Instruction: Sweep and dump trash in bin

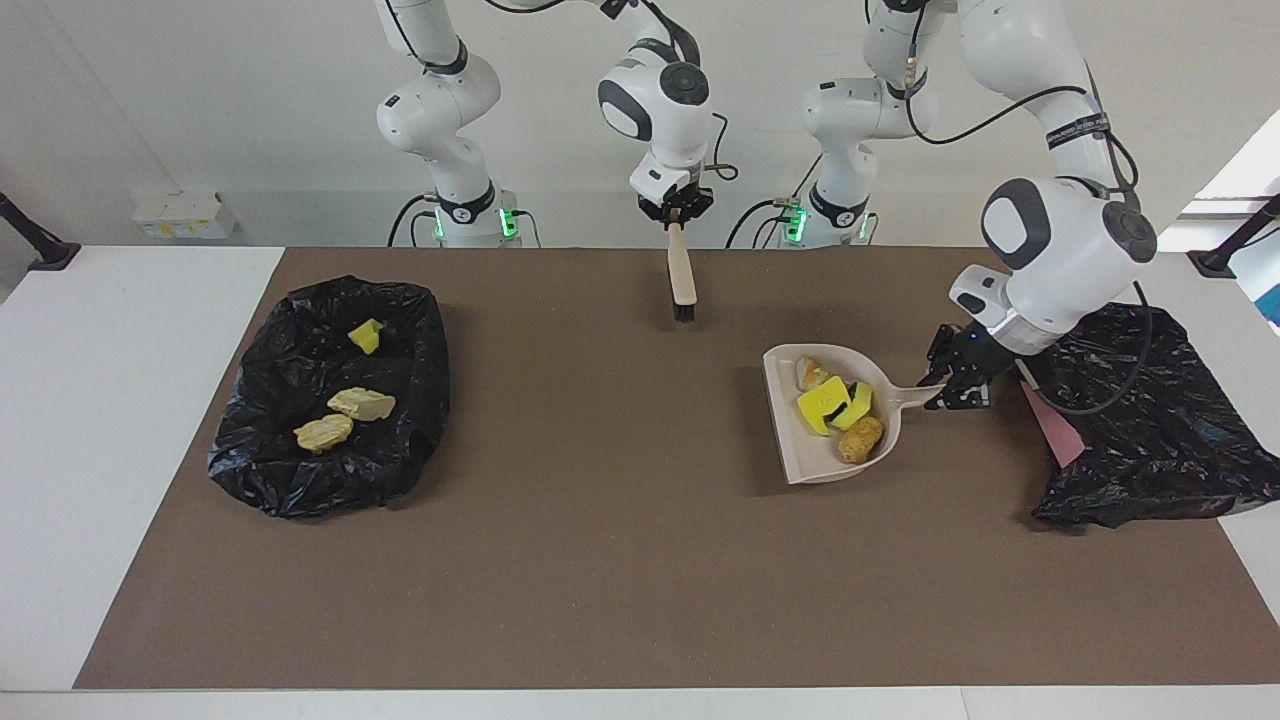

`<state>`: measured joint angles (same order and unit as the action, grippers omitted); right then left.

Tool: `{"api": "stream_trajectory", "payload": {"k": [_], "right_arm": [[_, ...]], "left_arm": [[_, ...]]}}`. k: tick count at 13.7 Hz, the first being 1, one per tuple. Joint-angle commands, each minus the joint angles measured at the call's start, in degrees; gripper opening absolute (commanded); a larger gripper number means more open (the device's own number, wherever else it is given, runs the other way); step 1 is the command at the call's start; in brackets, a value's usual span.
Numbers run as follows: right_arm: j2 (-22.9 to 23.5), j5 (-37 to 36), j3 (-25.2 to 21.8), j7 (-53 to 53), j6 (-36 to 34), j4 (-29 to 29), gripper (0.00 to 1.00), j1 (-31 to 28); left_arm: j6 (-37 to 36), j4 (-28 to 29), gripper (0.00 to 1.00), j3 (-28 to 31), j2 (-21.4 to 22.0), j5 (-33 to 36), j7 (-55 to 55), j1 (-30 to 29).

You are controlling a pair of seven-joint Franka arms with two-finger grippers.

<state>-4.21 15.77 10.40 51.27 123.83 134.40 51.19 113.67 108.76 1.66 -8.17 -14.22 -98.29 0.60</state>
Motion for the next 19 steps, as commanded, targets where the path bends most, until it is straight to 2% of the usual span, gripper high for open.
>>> {"api": "stream_trajectory", "payload": {"k": [1,6,10,11,14,17,19], "right_arm": [[-0.27,-0.66,-0.03,2.7,3.25,2.35,0.0,1.62],[1.05,0.05,-0.11,2.26,6.25,3.94,0.0,1.72],[1.22,2.68,-0.11,0.25,6.6,4.47,0.0,1.28],[1.22,2.94,-0.11,-0.55,6.6,4.73,0.03,1.11],[1.4,2.95,-0.11,-1.95,6.6,4.73,0.17,1.1],[1.48,2.95,-0.11,-1.96,6.6,4.56,0.4,1.02],[2.19,2.95,-0.11,-1.17,6.51,3.68,0.74,0.93]], "left_arm": [[-7.04,-6.26,0.0,-0.34,-0.8,0.86,-4.44,-4.1],[-13.9,-12.15,0.0,-0.17,-1.15,3.15,-11.31,-12.8],[-15.84,-14.61,0.0,-0.17,-1.41,4.9,-17.02,-19.04],[-16.98,-15.67,0.0,-0.25,-1.94,5.08,-18.42,-20.62],[-19.63,-20.15,0.0,-0.25,-4.04,7.1,-22.63,-25.19],[-19.19,-22.62,0.0,0.01,-5.28,9.73,-24.58,-28.8],[-17.96,-23.58,0.0,0.01,-5.63,11.67,-25.89,-30.21]]}}
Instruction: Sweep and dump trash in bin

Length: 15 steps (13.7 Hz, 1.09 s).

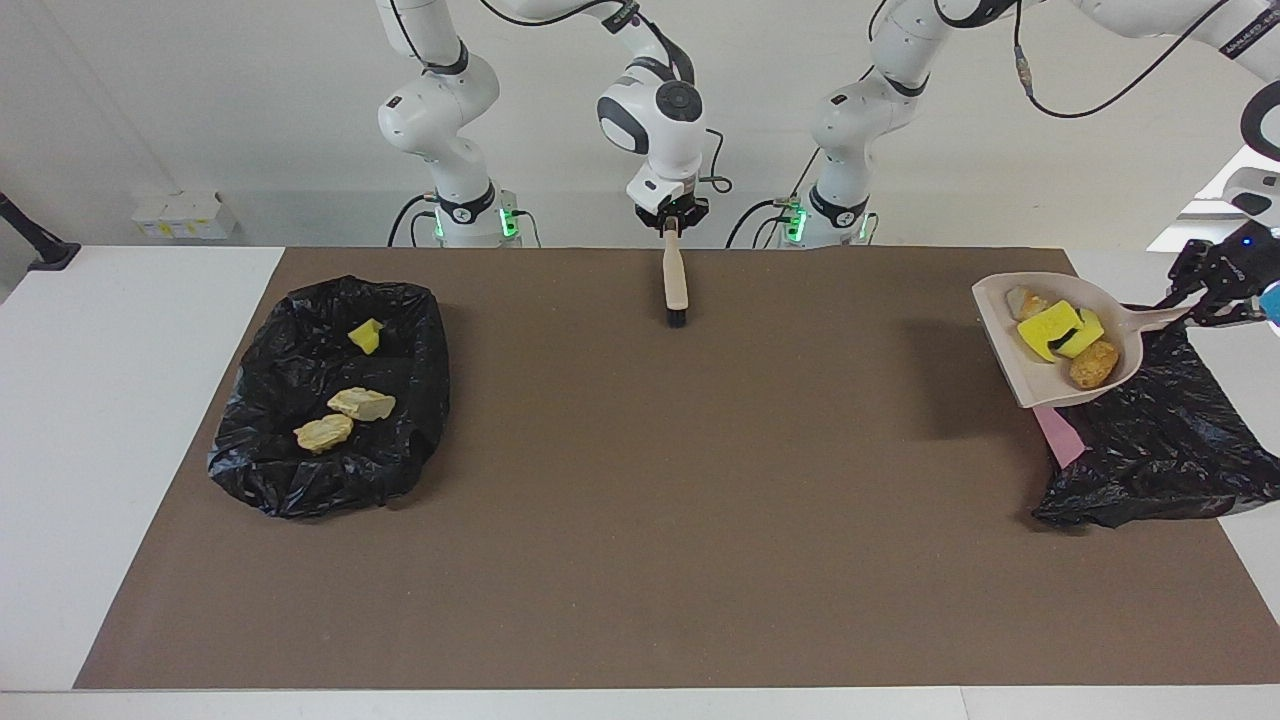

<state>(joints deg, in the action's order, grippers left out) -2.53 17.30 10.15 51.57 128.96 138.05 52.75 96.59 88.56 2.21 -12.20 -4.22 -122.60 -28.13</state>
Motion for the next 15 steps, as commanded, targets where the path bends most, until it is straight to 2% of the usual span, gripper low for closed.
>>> {"api": "stream_trajectory", "payload": {"k": [1,4,6,8,11,13,15], "right_arm": [[0.59,1.33,-0.04,-1.65,1.38,-0.75,0.76,-0.89],[-0.37,0.81,-0.13,-2.09,0.24,-3.83,0.85,-5.71],[-3.43,0.1,-0.48,-2.18,-1.07,-4.1,0.9,-9.23],[-7.3,-2.17,-0.48,-2.26,-4.57,-5.41,0.99,-14.49],[-8.9,-8.13,-0.48,-2.87,-15.1,-12.6,1.0,-22.4],[-9.07,-10.18,-0.48,-7.95,-21.79,-18.48,1.0,-29.25],[-8.81,-10.27,-0.48,-14.8,-26.63,-24.46,1.0,-36.11]], "left_arm": [[-0.35,-5.05,0.0,-0.54,-2.47,2.36,-1.59,-2.1],[4.64,-7.87,0.0,-0.63,-4.23,7.1,-1.41,-2.81],[7.98,-7.88,0.0,-0.55,-4.41,9.04,-0.18,-2.89],[9.75,-7.79,0.0,-0.46,-4.32,14.38,2.62,-2.02],[12.65,-7.26,0.0,-0.46,-4.23,22.73,9.46,0.78],[14.15,-7.26,0.0,-0.63,-4.14,30.11,15.52,2.11],[13.54,-7.17,0.0,-0.54,-4.14,33.99,18.35,4.56]]}}
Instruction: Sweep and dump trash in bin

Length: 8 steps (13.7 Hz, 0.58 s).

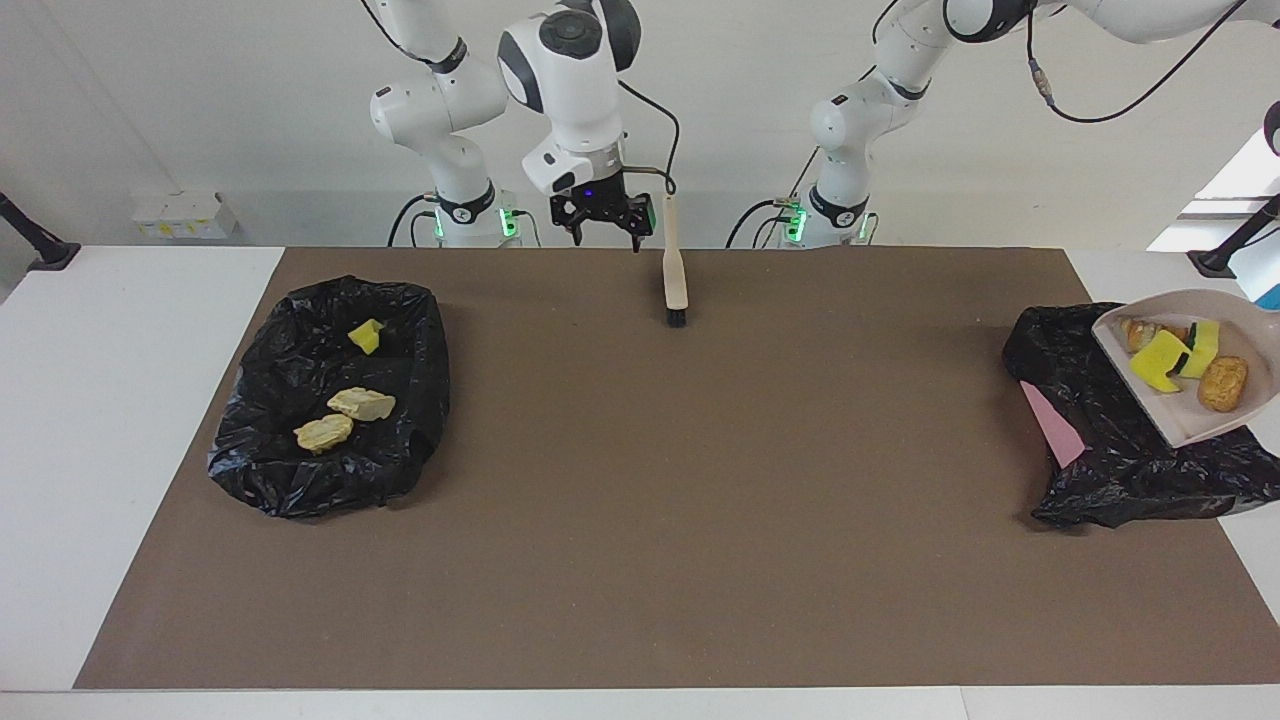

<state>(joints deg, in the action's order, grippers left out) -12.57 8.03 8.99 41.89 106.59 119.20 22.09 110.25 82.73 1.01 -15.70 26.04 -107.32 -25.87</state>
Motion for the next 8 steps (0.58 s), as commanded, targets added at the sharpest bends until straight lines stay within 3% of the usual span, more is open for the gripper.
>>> {"api": "stream_trajectory", "payload": {"k": [1,4,8], "right_arm": [[1.32,-1.53,0.68,-8.54,-6.11,-7.91,1.0,-8.52],[1.59,-6.08,0.68,-12.88,-10.42,-13.53,1.0,-14.07],[2.11,-9.7,-0.02,-18.32,-13.51,-19.52,1.0,-16.63]], "left_arm": [[-0.47,-1.35,0.0,0.66,-0.39,6.19,4.39,2.92],[-1.27,-1.35,0.0,0.75,0.76,11.29,4.84,5.47],[-1.27,-1.43,0.0,0.75,1.9,19.12,8.87,6.53]]}}
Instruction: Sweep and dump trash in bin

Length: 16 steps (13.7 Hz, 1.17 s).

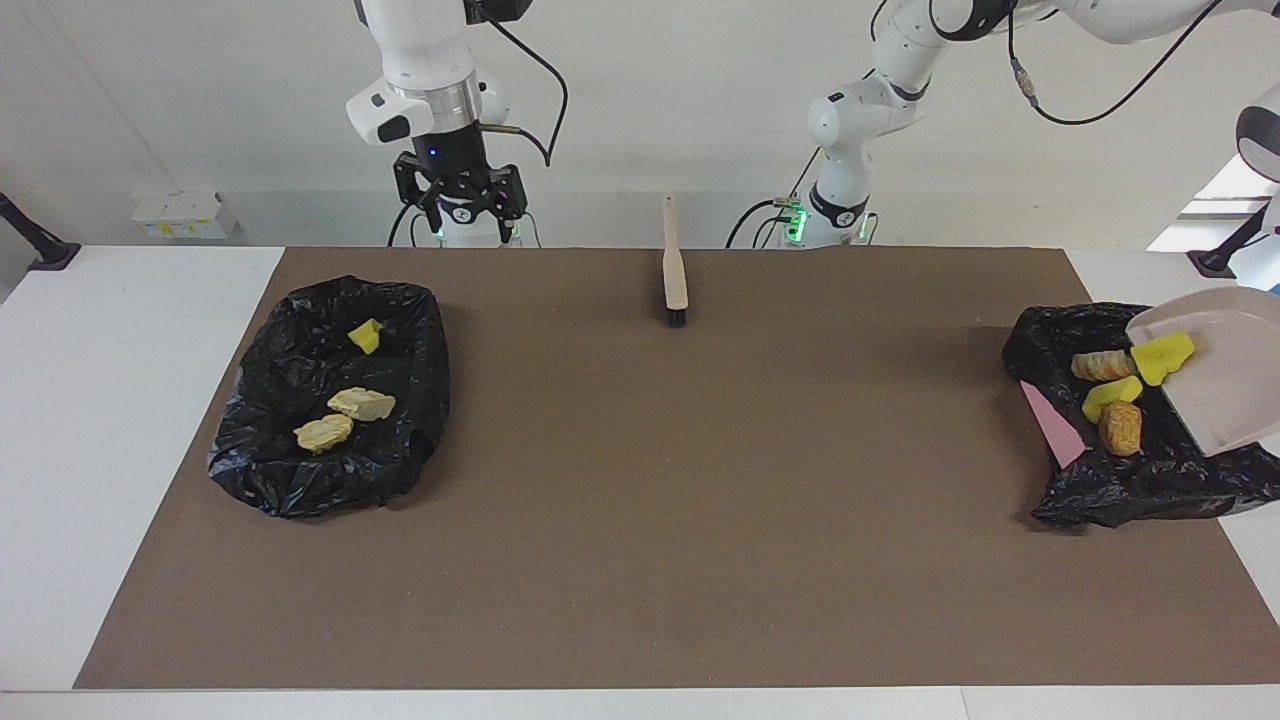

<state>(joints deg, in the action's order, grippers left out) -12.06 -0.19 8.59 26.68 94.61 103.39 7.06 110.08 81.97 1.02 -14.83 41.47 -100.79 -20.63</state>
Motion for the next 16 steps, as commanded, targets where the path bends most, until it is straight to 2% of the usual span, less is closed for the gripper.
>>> {"api": "stream_trajectory", "payload": {"k": [1,5,11,16], "right_arm": [[2.82,-1.65,0.38,-4.26,-2.23,-5.81,1.0,-2.83],[9.59,-2.27,0.38,-9.71,-9.61,-16.8,1.0,-6.35],[10.75,-3.41,-0.24,-11.48,-9.97,-18.22,1.0,-6.97],[10.66,-2.62,-0.24,-11.48,-10.06,-18.22,1.0,-6.8]], "left_arm": [[-1.19,-0.58,0.0,0.73,1.2,5.45,3.57,1.9],[-1.1,-1.02,0.0,0.73,1.29,10.38,4.64,3.66],[-5.66,-1.28,0.0,0.03,2.43,10.21,4.55,5.86],[-9.79,-1.02,0.0,-0.06,3.22,9.16,7.87,12.52]]}}
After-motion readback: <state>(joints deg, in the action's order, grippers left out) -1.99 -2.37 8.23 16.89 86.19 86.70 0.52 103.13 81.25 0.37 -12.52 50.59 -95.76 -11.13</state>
